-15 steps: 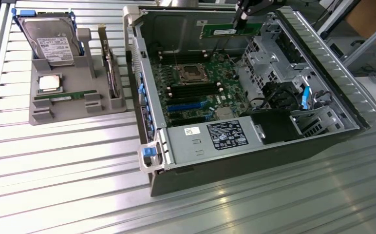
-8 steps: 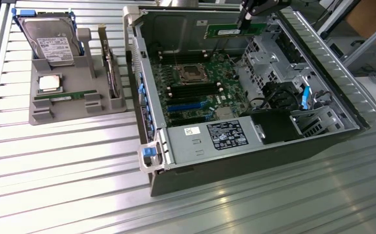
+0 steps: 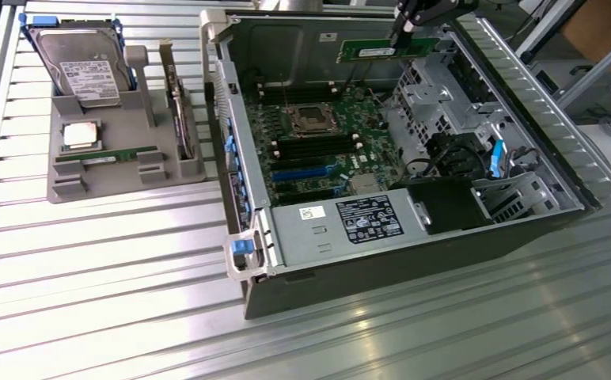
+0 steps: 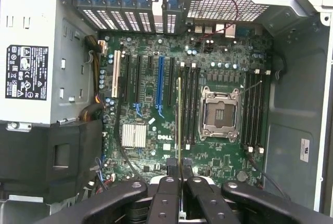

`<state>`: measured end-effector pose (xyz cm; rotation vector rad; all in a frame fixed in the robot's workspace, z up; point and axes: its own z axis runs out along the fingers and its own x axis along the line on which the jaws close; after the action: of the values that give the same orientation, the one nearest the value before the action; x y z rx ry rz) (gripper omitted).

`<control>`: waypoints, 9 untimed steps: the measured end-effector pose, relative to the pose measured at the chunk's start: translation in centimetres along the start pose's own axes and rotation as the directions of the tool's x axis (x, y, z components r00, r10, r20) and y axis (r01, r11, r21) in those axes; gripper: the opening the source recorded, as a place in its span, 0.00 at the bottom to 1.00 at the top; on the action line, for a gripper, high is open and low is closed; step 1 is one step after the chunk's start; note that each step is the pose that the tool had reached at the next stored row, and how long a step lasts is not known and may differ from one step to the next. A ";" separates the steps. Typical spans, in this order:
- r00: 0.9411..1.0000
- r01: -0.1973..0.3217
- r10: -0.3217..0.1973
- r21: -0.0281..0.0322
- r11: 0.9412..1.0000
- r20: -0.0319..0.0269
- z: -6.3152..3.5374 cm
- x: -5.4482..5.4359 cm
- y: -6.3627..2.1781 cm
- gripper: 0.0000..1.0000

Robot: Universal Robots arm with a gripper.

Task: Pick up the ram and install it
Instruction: 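Insert the ram into the slot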

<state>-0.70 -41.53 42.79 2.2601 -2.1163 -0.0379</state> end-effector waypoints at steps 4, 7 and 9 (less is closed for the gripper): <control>1.000 0.000 0.000 0.000 1.000 0.000 0.06 0.0 0.05 0.12; 1.000 0.000 0.000 0.000 1.000 0.000 0.20 0.0 0.18 0.12; 1.000 0.000 0.000 0.000 1.000 0.000 0.31 0.0 0.28 0.12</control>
<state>-1.00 -41.53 42.50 2.2601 -2.1163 -0.0379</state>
